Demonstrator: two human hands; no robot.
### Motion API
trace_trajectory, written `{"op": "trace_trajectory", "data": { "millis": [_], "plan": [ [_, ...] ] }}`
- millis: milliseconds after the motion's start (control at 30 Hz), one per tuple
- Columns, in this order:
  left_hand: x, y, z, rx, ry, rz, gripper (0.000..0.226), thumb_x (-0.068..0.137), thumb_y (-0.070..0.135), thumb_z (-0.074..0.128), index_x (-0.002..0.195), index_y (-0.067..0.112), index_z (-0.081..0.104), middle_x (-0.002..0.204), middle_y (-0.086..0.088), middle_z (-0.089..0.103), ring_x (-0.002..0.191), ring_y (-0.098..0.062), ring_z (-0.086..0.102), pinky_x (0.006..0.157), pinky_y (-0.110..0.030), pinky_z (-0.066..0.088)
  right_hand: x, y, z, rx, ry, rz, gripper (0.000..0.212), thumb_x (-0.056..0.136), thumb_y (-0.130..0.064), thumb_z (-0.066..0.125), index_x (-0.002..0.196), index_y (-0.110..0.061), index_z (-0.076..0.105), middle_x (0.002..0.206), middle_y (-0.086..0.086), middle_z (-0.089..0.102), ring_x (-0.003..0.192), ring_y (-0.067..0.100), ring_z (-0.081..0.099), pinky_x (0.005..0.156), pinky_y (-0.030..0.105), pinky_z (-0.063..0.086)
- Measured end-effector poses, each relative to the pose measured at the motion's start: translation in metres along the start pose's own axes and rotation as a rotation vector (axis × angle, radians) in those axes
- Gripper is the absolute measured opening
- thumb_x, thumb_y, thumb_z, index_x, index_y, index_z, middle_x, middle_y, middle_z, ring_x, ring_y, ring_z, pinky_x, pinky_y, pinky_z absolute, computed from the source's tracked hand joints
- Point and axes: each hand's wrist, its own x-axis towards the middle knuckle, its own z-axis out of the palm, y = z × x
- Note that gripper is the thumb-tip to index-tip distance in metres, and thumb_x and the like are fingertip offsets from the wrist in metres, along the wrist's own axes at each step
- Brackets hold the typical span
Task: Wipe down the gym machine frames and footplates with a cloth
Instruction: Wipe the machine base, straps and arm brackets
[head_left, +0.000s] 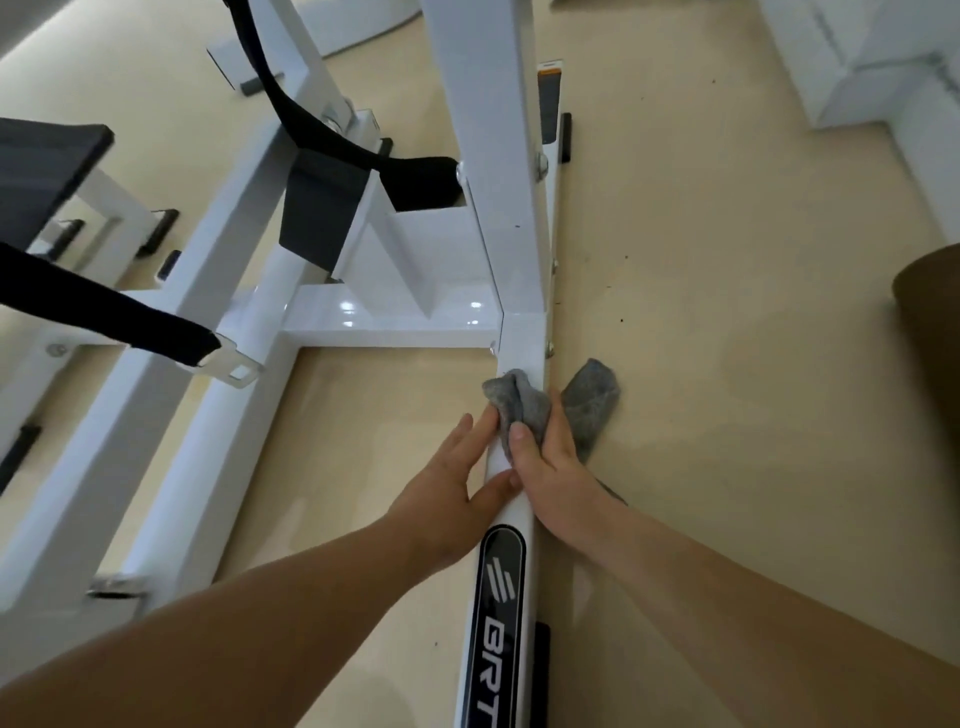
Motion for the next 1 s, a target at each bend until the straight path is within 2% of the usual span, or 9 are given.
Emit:
{"op": "trace_trajectory", "data": {
  "millis": [167, 300, 467, 567, 633, 700, 733, 833, 1000],
  "plan": [
    [-0.026, 0.013, 0.001, 0.192, -0.022, -0.128, 0.08, 0.102, 0.057, 0.045, 0.162, 0.041, -0.005, 0.169, 0.013, 0.017, 0.151, -0.014, 0.031, 0.121, -0.035, 0.032, 0.012, -0.009, -0.011, -0.081, -0.054, 0.083, 0.077, 0.108, -0.052, 0.033, 0.163, -0.026, -0.014, 0.172, 0.001, -0.004, 0.158, 0.023, 0.001, 0.125, 0.037, 0.003],
    [-0.051, 0.019, -0.005, 0.279, -0.139, -0.114, 0.071, 0.107, 0.049, 0.037, 0.163, 0.035, -0.005, 0.17, 0.013, 0.014, 0.154, -0.01, 0.022, 0.122, -0.025, 0.021, 0.037, -0.025, -0.007, 0.012, 0.057, 0.052, 0.077, 0.108, -0.046, 0.035, 0.161, -0.029, -0.017, 0.172, -0.005, -0.009, 0.158, 0.021, 0.001, 0.128, 0.041, 0.005],
    [-0.07, 0.011, -0.002, 0.147, 0.102, -0.016, 0.059, 0.108, 0.041, 0.04, 0.162, 0.039, 0.016, 0.161, 0.021, 0.031, 0.147, 0.0, 0.03, 0.114, -0.012, 0.021, -0.002, -0.005, 0.016, -0.003, 0.084, 0.044, 0.074, 0.11, -0.042, 0.036, 0.163, -0.023, -0.012, 0.172, -0.002, -0.008, 0.157, 0.015, -0.002, 0.126, 0.031, -0.001],
    [-0.085, 0.001, 0.016, 0.014, 0.246, 0.045, 0.049, 0.108, 0.034, 0.042, 0.153, 0.049, 0.029, 0.142, 0.037, 0.039, 0.128, 0.024, 0.037, 0.098, 0.006, 0.023, -0.055, 0.018, 0.031, 0.068, 0.04, 0.031, 0.072, 0.109, -0.041, 0.039, 0.164, -0.024, -0.003, 0.172, -0.004, 0.002, 0.157, 0.01, 0.004, 0.126, 0.026, 0.005],
    [-0.099, -0.01, 0.033, -0.083, 0.251, 0.0, 0.043, 0.108, 0.039, 0.04, 0.149, 0.051, 0.032, 0.142, 0.037, 0.042, 0.127, 0.025, 0.037, 0.106, -0.003, 0.03, -0.096, 0.031, 0.048, 0.032, 0.043, 0.013, 0.073, 0.108, -0.039, 0.04, 0.164, -0.023, -0.004, 0.169, -0.01, 0.003, 0.156, 0.006, 0.005, 0.117, 0.007, 0.007],
    [-0.115, -0.022, 0.051, -0.19, 0.224, -0.04, 0.047, 0.108, 0.043, 0.037, 0.155, 0.043, 0.033, 0.15, 0.028, 0.045, 0.138, 0.01, 0.04, 0.118, -0.027, 0.036, -0.118, 0.04, 0.056, 0.005, 0.038, 0.013, 0.077, 0.107, -0.039, 0.041, 0.163, -0.024, -0.009, 0.165, -0.015, 0.0, 0.155, 0.004, 0.003, 0.11, -0.001, 0.006],
    [-0.123, -0.026, 0.059, -0.208, 0.201, -0.042, 0.049, 0.109, 0.044, 0.036, 0.158, 0.041, 0.03, 0.153, 0.027, 0.043, 0.141, 0.006, 0.039, 0.12, -0.031, 0.034, -0.117, 0.041, 0.054, -0.008, 0.001, 0.019, 0.08, 0.107, -0.042, 0.041, 0.162, -0.025, -0.013, 0.166, -0.015, -0.004, 0.155, 0.004, 0.0, 0.115, 0.006, 0.005],
    [-0.14, -0.029, 0.07, -0.163, 0.172, -0.103, 0.064, 0.101, 0.055, 0.031, 0.161, 0.042, 0.016, 0.16, 0.03, 0.026, 0.147, 0.009, 0.025, 0.121, -0.02, 0.02, -0.078, 0.034, 0.025, -0.16, -0.126, 0.032, 0.085, 0.107, -0.047, 0.039, 0.159, -0.021, -0.024, 0.17, -0.004, -0.016, 0.156, 0.01, -0.01, 0.125, 0.027, -0.001],
    [-0.145, -0.033, 0.069, -0.185, 0.231, -0.151, 0.064, 0.102, 0.058, 0.033, 0.161, 0.045, 0.013, 0.163, 0.022, 0.028, 0.148, 0.008, 0.025, 0.125, -0.026, 0.021, -0.07, 0.022, 0.022, -0.176, -0.131, 0.025, 0.087, 0.108, -0.046, 0.038, 0.156, -0.02, -0.03, 0.169, -0.004, -0.022, 0.155, 0.009, -0.013, 0.125, 0.03, -0.005]
  ]
}}
